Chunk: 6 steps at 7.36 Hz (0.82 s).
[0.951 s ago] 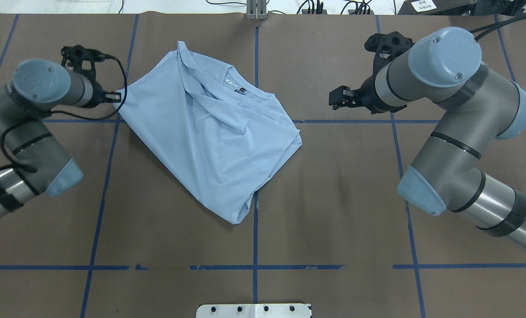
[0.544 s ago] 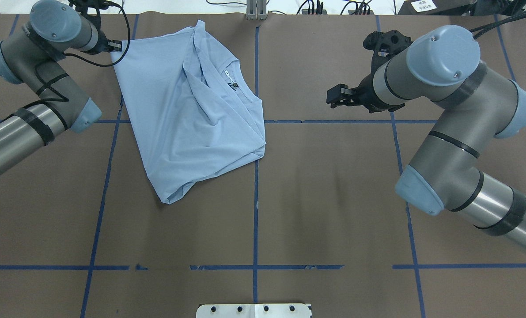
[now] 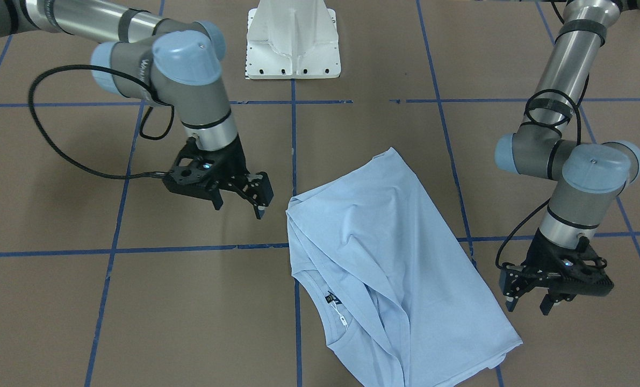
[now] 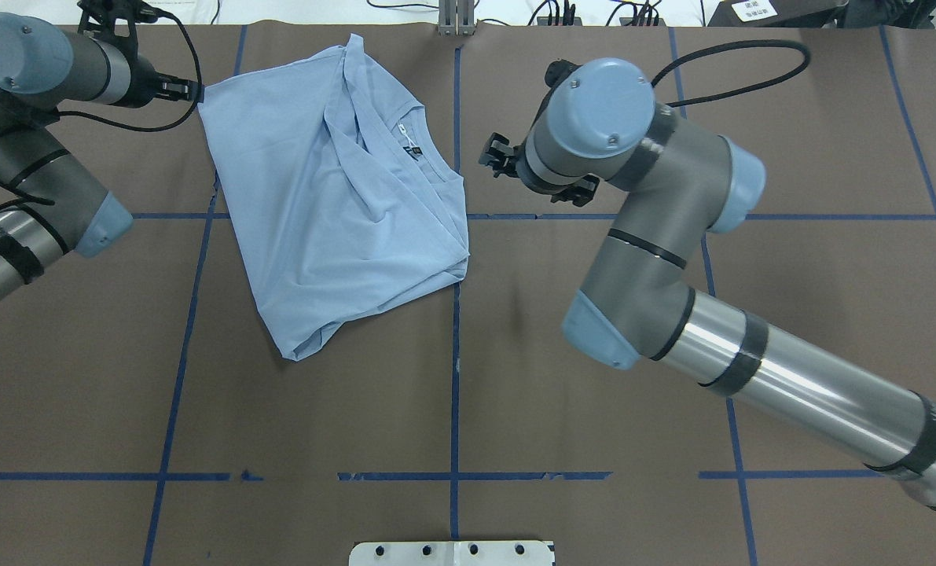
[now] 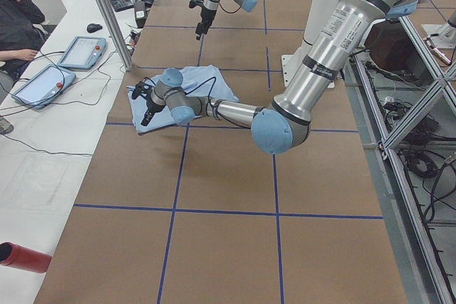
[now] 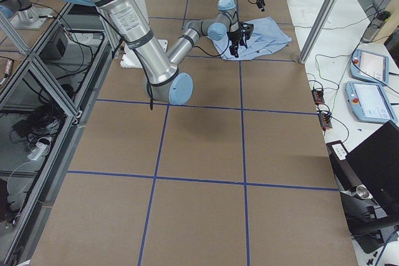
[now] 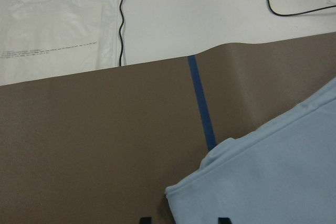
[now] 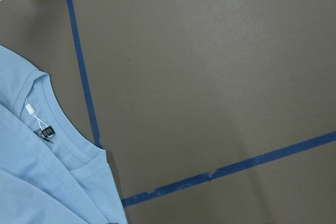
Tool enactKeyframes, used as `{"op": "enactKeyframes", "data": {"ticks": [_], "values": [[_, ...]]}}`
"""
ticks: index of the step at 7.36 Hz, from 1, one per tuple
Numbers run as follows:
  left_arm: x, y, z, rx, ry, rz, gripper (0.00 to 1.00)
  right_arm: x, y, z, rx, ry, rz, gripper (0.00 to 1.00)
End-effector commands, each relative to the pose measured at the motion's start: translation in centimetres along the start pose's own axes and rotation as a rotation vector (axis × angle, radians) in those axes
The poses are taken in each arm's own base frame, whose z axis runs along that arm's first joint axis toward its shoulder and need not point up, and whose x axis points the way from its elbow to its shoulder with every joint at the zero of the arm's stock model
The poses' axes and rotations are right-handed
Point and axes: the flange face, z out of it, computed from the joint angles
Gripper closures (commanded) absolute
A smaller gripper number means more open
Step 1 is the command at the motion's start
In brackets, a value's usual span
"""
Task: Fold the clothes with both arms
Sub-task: 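Lower the right gripper onto the shirt's collar corner and press it down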
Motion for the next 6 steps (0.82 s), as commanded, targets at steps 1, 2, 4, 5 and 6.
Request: {"op": "enactKeyframes", "data": {"ticks": [1,2,4,5,6], "values": [[0.1,0.1,-0.6,0.005,0.015,-0.005,0.0,-5.1,3.6,3.4,0.022,0.043,0.025,0.1],[0.1,0.1,-0.6,0.007,0.017,-0.008,0.0,-5.5,4.9,4.6,0.024,0.061,0.004,0.1],[0.1,0.1,-0.6,0.008,0.016,-0.008,0.0,-5.1,7.9,6.4,0.055,0.083,-0.076,0.14],[0.1,0.1,-0.6,0.008,0.016,-0.008,0.0,-4.5,8.1,7.4,0.058,0.101,-0.087,0.18],[0.1,0.1,-0.6,0.009,0.017,-0.009,0.0,-4.6,8.5,7.8,0.08,0.102,-0.096,0.22]]}}
